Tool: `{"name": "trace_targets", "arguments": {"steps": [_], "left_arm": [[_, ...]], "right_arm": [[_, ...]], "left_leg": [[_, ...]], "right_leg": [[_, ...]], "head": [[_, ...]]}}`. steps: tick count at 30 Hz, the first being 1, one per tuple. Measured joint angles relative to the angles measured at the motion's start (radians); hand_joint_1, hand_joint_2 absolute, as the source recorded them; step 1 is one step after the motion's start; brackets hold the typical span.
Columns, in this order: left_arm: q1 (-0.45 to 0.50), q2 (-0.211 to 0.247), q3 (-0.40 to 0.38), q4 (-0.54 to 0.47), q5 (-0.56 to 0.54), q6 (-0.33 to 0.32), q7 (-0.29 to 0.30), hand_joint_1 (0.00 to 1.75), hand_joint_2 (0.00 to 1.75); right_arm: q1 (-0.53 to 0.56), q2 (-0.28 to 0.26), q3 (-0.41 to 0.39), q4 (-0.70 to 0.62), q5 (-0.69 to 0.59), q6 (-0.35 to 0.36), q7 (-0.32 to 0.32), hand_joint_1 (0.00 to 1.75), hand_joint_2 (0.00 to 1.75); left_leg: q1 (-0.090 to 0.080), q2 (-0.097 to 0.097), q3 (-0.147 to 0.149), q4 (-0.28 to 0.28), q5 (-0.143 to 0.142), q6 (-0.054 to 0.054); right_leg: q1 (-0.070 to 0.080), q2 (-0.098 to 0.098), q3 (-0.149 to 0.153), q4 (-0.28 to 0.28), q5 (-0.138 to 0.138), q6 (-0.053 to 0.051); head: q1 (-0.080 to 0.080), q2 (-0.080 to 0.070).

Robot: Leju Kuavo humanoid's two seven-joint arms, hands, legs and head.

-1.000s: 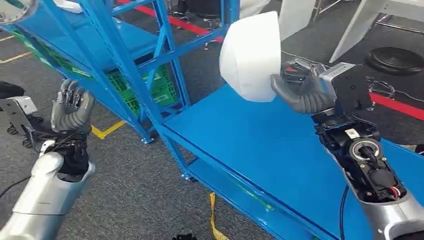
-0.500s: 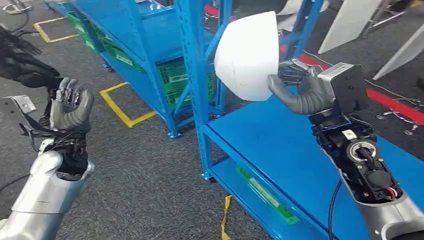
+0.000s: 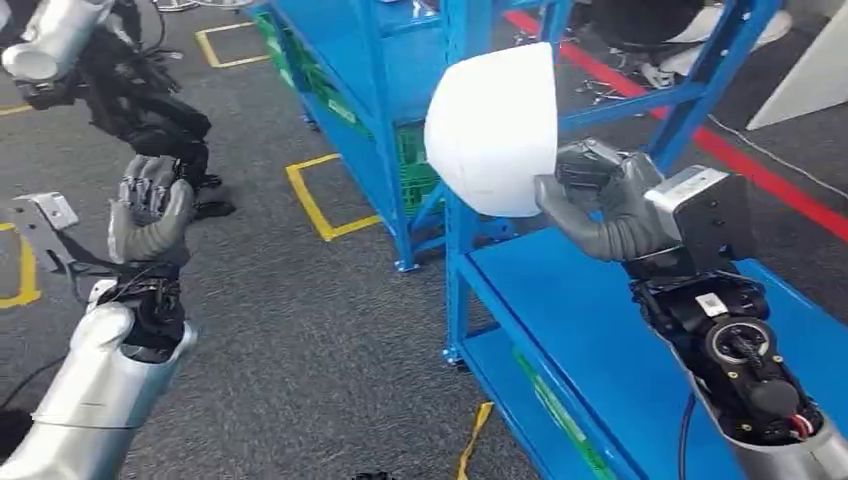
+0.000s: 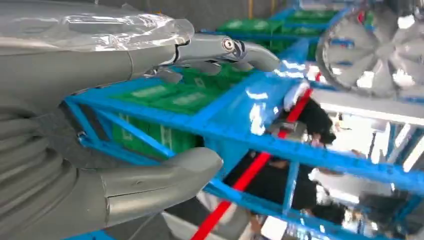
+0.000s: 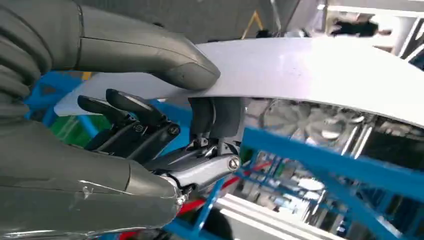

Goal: Take the parts from the cabinet and place them on the table.

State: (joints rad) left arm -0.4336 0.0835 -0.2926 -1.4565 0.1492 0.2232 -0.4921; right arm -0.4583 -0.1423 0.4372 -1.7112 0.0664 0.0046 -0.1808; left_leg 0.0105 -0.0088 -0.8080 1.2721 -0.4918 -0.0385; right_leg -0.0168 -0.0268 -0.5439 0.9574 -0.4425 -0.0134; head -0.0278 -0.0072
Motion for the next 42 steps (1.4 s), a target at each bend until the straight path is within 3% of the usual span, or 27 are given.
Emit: {"name": "trace_targets", "arguments": {"steps": [1, 3, 4, 5, 6, 10, 12, 13, 15, 16, 18, 20, 21, 25, 26, 27, 28, 29, 31, 32, 33, 35, 36, 37, 39, 41, 42], "left_arm": [[0.004, 0.0, 0.0, 0.0, -0.001, 0.002, 0.0, 0.0, 1.75], [0.006, 0.001, 0.0, -0.002, -0.002, 0.005, 0.0, 0.0, 1.75], [0.005, 0.001, 0.0, -0.004, -0.002, 0.005, 0.0, 0.0, 1.75], [0.005, 0.001, 0.0, -0.008, -0.002, 0.008, 0.0, 0.0, 1.75], [0.003, 0.001, 0.0, -0.011, -0.002, 0.01, 0.001, 0.0, 1.75], [0.009, 0.008, 0.0, -0.025, -0.003, 0.022, 0.014, 0.0, 1.75], [0.012, 0.009, 0.0, -0.041, -0.003, 0.028, 0.018, 0.0, 1.75], [0.013, 0.01, 0.0, -0.044, -0.003, 0.029, 0.019, 0.0, 1.75], [0.018, 0.01, 0.0, -0.045, -0.004, 0.03, 0.023, 0.0, 1.75], [0.024, 0.01, 0.0, -0.047, -0.004, 0.031, 0.024, 0.0, 1.75], [0.028, 0.01, 0.0, -0.053, -0.004, 0.031, 0.026, 0.0, 1.75], [0.028, 0.01, 0.0, -0.058, -0.004, 0.031, 0.026, 0.0, 1.75], [0.028, 0.011, 0.0, -0.059, -0.005, 0.031, 0.026, 0.0, 1.75], [0.036, 0.013, 0.0, -0.064, -0.004, 0.032, 0.029, 0.0, 1.75], [0.037, 0.016, 0.0, -0.069, -0.004, 0.032, 0.029, 0.0, 1.75], [0.033, 0.018, 0.0, -0.07, -0.005, 0.032, 0.029, 0.0, 1.75], [0.03, 0.02, 0.0, -0.071, -0.005, 0.032, 0.029, 0.0, 1.75], [0.03, 0.02, 0.0, -0.072, -0.005, 0.032, 0.029, 0.0, 1.75], [0.038, 0.02, 0.0, -0.072, -0.005, 0.032, 0.029, 0.0, 1.75], [0.04, 0.021, 0.0, -0.072, -0.005, 0.032, 0.029, 0.0, 1.75], [0.04, 0.022, 0.0, -0.072, -0.005, 0.032, 0.029, 0.0, 1.75], [0.04, 0.023, 0.0, -0.073, -0.005, 0.032, 0.029, 0.0, 1.75], [0.039, 0.023, 0.0, -0.075, -0.005, 0.032, 0.029, 0.0, 1.75], [0.036, 0.023, 0.0, -0.077, -0.004, 0.032, 0.031, 0.0, 1.75], [0.038, 0.023, 0.0, -0.079, -0.005, 0.034, 0.033, 0.0, 1.75], [0.038, 0.025, 0.0, -0.087, -0.005, 0.035, 0.033, 0.0, 1.75], [0.038, 0.024, 0.0, -0.092, -0.005, 0.035, 0.033, 0.0, 1.75]], "right_arm": [[0.005, 0.0, 0.005, -0.011, 0.0, 0.0, 0.0, 1.75, 1.75], [0.009, 0.0, 0.013, -0.031, 0.0, 0.0, 0.0, 1.75, 1.75], [0.009, 0.0, 0.018, -0.044, 0.0, 0.0, 0.0, 1.75, 1.75], [0.009, 0.0, 0.02, -0.053, 0.0, 0.0, 0.001, 1.75, 1.75], [0.009, 0.0, 0.021, -0.061, -0.002, 0.0, 0.0, 1.75, 1.75], [0.009, 0.0, 0.035, -0.077, -0.017, 0.007, 0.002, 1.75, 1.75], [0.009, 0.0, 0.039, -0.083, -0.024, 0.009, 0.001, 1.75, 1.75], [0.009, -0.001, 0.041, -0.084, -0.027, 0.01, 0.002, 1.75, 1.75], [0.01, -0.001, 0.047, -0.084, -0.032, 0.014, 0.003, 1.75, 1.75], [0.011, -0.001, 0.049, -0.084, -0.032, 0.014, 0.004, 1.75, 1.75], [0.011, -0.001, 0.053, -0.086, -0.034, 0.015, 0.004, 1.75, 1.75], [0.01, -0.002, 0.055, -0.09, -0.034, 0.015, 0.004, 1.75, 1.75], [0.01, -0.003, 0.057, -0.092, -0.035, 0.015, 0.004, 1.75, 1.75], [0.006, -0.003, 0.063, -0.099, -0.035, 0.016, 0.004, 1.75, 1.75], [0.005, -0.003, 0.063, -0.101, -0.035, 0.016, 0.004, 1.75, 1.75], [0.005, -0.003, 0.063, -0.101, -0.035, 0.016, 0.004, 1.75, 1.75], [0.004, -0.003, 0.063, -0.101, -0.035, 0.016, 0.004, 1.75, 1.75], [0.004, -0.003, 0.063, -0.103, -0.035, 0.016, 0.003, 1.75, 1.75], [0.005, -0.003, 0.064, -0.103, -0.035, 0.017, 0.004, 1.75, 1.75], [0.005, -0.003, 0.064, -0.103, -0.036, 0.016, 0.004, 1.75, 1.75], [0.005, -0.003, 0.065, -0.103, -0.036, 0.017, 0.004, 1.75, 1.75], [0.004, -0.003, 0.066, -0.103, -0.039, 0.017, 0.005, 1.75, 1.75], [0.003, -0.003, 0.067, -0.105, -0.04, 0.018, 0.005, 1.75, 1.75], [0.002, -0.003, 0.066, -0.107, -0.04, 0.018, 0.007, 1.75, 1.75], [-0.001, -0.004, 0.068, -0.108, -0.043, 0.021, 0.01, 1.75, 1.75], [-0.004, -0.004, 0.07, -0.109, -0.043, 0.024, 0.013, 1.75, 1.75], [-0.005, -0.004, 0.07, -0.109, -0.043, 0.025, 0.014, 1.75, 1.75]], "left_leg": [[0.003, 0.002, -0.008, 0.007, 0.009, -0.002], [0.007, 0.008, 0.052, -0.111, 0.077, -0.002], [0.006, 0.026, 0.114, -0.219, 0.121, 0.001], [0.003, 0.078, 0.166, -0.302, 0.144, 0.005], [-0.01, 0.087, 0.176, -0.324, 0.134, 0.009], [-0.012, 0.03, 0.18, -0.33, 0.132, 0.036], [-0.004, 0.012, 0.191, -0.334, 0.13, 0.05], [-0.004, 0.001, 0.193, -0.334, 0.131, 0.055], [-0.006, -0.025, 0.194, -0.333, 0.128, 0.059], [-0.008, -0.041, 0.196, -0.333, 0.127, 0.059], [-0.008, -0.072, 0.199, -0.33, 0.125, 0.058], [-0.008, -0.103, 0.205, -0.325, 0.119, 0.052], [-0.009, -0.113, 0.201, -0.323, 0.118, 0.048], [0.006, -0.167, 0.189, -0.331, 0.13, 0.02], [0.004, -0.157, 0.188, -0.327, 0.125, 0.019], [-0.006, -0.084, 0.175, -0.295, 0.105, 0.016], [-0.004, -0.039, 0.14, -0.228, 0.068, 0.013], [-0.002, -0.015, 0.09, -0.132, 0.027, 0.008], [0.005, -0.001, 0.01, 0.007, -0.014, 0.0], [0.008, 0.001, 0.005, 0.008, -0.001, -0.003], [0.011, 0.004, 0.025, -0.037, 0.029, -0.006], [0.016, 0.031, 0.125, -0.222, 0.112, -0.008], [0.014, 0.089, 0.175, -0.303, 0.134, -0.007], [0.006, 0.099, 0.19, -0.334, 0.13, -0.002], [0.0, 0.069, 0.185, -0.326, 0.126, 0.016], [0.002, 0.042, 0.19, -0.332, 0.127, 0.035], [0.004, 0.031, 0.195, -0.334, 0.127, 0.038]], "right_leg": [[0.0, -0.013, 0.001, 0.0, -0.002, 0.0], [0.0, -0.039, 0.006, 0.0, -0.007, 0.005], [0.0, -0.054, 0.012, 0.0, -0.012, 0.008], [0.002, -0.063, 0.019, 0.0, -0.017, 0.015], [0.011, -0.072, 0.018, 0.003, -0.025, 0.022], [0.007, -0.115, 0.041, -0.006, -0.038, 0.044], [-0.001, -0.021, 0.011, 0.059, -0.082, 0.047], [-0.002, 0.005, -0.03, 0.146, -0.122, 0.046], [0.0, 0.024, -0.123, 0.317, -0.178, 0.05], [0.0, 0.024, -0.15, 0.35, -0.174, 0.049], [0.0, 0.027, -0.129, 0.266, -0.097, 0.042], [0.0, 0.072, -0.054, 0.071, 0.016, 0.031], [-0.005, 0.126, -0.037, 0.033, 0.011, 0.024], [0.004, 0.087, -0.011, 0.004, 0.011, 0.021], [-0.012, 0.068, 0.001, -0.012, 0.018, 0.014], [-0.007, 0.055, 0.009, -0.021, 0.02, 0.009], [-0.003, 0.041, 0.011, -0.024, 0.021, 0.006], [0.0, 0.026, 0.011, -0.024, 0.019, 0.004], [0.0, -0.004, 0.011, -0.024, 0.016, 0.003], [0.0, -0.018, 0.011, -0.024, 0.015, 0.004], [-0.001, -0.031, 0.013, -0.023, 0.013, 0.006], [-0.002, -0.056, 0.019, -0.023, 0.006, 0.014], [0.002, -0.063, 0.024, -0.021, 0.001, 0.021], [0.011, -0.073, 0.02, -0.012, -0.01, 0.03], [0.009, -0.093, 0.03, -0.018, -0.013, 0.04], [0.0, -0.109, 0.042, -0.018, -0.023, 0.055], [-0.005, -0.055, 0.03, 0.002, -0.041, 0.058]], "head": [[-0.004, 0.0], [-0.015, 0.0], [-0.02, 0.0], [-0.026, 0.0], [-0.035, 0.0], [-0.023, 0.0], [-0.012, 0.0], [-0.003, 0.0], [0.007, 0.0], [0.012, 0.0], [0.02, 0.0], [0.033, 0.0], [0.033, 0.0], [0.04, 0.0], [0.036, 0.0], [0.032, 0.0], [0.021, 0.0], [0.017, 0.0], [0.013, 0.0], [0.008, 0.0], [0.004, 0.0], [-0.004, 0.0], [-0.01, 0.0], [-0.022, 0.0], [-0.003, 0.0], [-0.004, 0.0], [0.002, 0.0]]}}
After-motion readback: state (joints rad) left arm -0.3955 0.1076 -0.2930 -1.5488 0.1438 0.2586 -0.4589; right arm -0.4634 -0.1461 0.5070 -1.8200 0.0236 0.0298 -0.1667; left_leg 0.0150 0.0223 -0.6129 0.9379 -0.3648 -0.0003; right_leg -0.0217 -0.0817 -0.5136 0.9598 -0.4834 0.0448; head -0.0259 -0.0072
